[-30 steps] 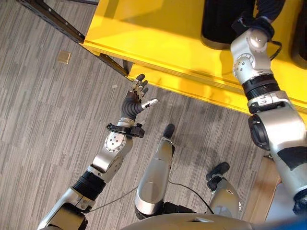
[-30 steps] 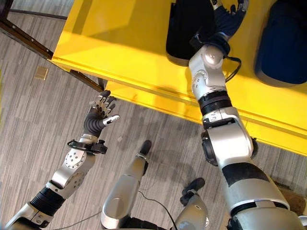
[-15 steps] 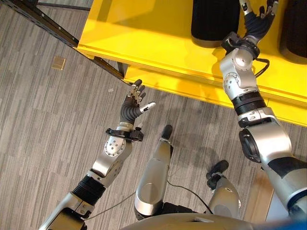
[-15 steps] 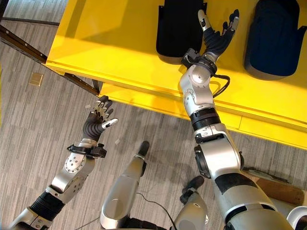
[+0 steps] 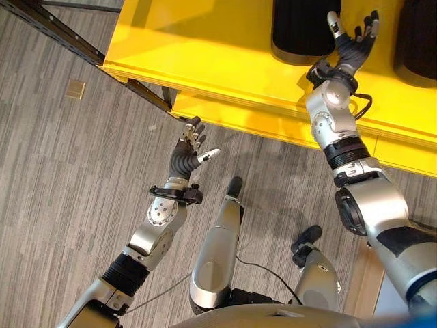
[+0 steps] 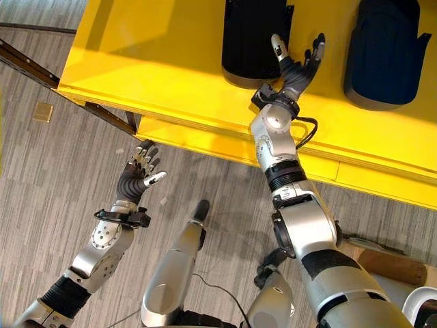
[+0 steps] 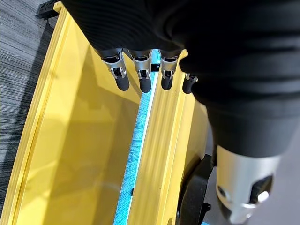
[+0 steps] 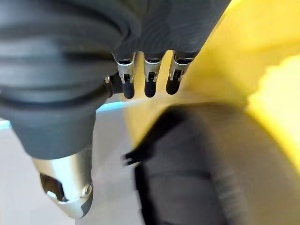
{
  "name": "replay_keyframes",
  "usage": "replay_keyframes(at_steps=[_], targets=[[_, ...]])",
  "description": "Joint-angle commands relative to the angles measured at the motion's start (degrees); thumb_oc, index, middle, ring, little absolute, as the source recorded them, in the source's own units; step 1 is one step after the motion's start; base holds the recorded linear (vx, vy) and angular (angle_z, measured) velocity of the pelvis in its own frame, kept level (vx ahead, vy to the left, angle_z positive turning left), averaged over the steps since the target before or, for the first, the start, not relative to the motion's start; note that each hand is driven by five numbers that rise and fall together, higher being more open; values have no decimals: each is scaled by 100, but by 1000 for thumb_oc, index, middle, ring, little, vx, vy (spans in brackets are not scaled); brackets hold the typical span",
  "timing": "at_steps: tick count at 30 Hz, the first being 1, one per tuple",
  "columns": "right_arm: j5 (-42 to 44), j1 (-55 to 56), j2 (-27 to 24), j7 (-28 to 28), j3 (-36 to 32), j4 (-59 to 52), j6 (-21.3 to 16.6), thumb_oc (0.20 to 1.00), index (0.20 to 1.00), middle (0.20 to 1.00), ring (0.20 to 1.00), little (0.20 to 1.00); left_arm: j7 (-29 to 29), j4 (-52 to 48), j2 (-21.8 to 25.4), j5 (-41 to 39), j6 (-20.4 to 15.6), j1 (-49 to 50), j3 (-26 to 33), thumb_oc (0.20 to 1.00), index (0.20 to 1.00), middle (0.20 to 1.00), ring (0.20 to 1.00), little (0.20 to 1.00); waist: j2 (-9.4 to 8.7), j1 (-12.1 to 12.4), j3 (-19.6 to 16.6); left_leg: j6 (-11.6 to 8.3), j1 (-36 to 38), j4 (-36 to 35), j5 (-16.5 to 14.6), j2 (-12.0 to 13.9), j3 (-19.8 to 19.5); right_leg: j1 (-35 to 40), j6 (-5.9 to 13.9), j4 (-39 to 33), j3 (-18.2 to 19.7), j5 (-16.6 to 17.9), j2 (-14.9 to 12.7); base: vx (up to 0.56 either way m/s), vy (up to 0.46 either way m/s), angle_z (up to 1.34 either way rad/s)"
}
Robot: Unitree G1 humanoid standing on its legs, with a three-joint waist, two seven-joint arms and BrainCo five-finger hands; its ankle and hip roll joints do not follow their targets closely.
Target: Move parts from the plastic box to the shelf.
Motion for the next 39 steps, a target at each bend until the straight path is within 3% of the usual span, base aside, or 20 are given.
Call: replay_keyframes(at_steps=[1,2,12,39], targets=[[-35,-75,-144,227,191,-81,-144,1000,1000,1000,1000,1000,-42,-557,90,50,-284,6,259,1000,1000,1000,1000,1000,3,106,91,157,56,-250,-68,135,496,174,-157,396,490,-242,101,80,-49,-2],[-29,-72,-114,256,227,-13,-111,1000,1000,1000,1000,1000,-45,-558,91,43,-288,16,251,1000,1000,1000,1000,1000,-7,116,88,122,105,-225,-201,149,480,216,-115,414,532,-333,123,79,-48,-1],[212,-38,232,598,420,587,-33,1000,1000,1000,1000,1000,-17,-522,97,73,-312,40,283,1000,1000,1000,1000,1000,22,187,89,139,60,-237,-211,134,472,189,-112,424,496,-329,135,8,-4,0],[110,-111,806,924,840,738,132,1000,1000,1000,1000,1000,58,-455,79,81,-395,-43,239,1000,1000,1000,1000,1000,-39,301,90,159,22,-246,-202,112,424,186,-102,466,443,-322,146,0,0,0]])
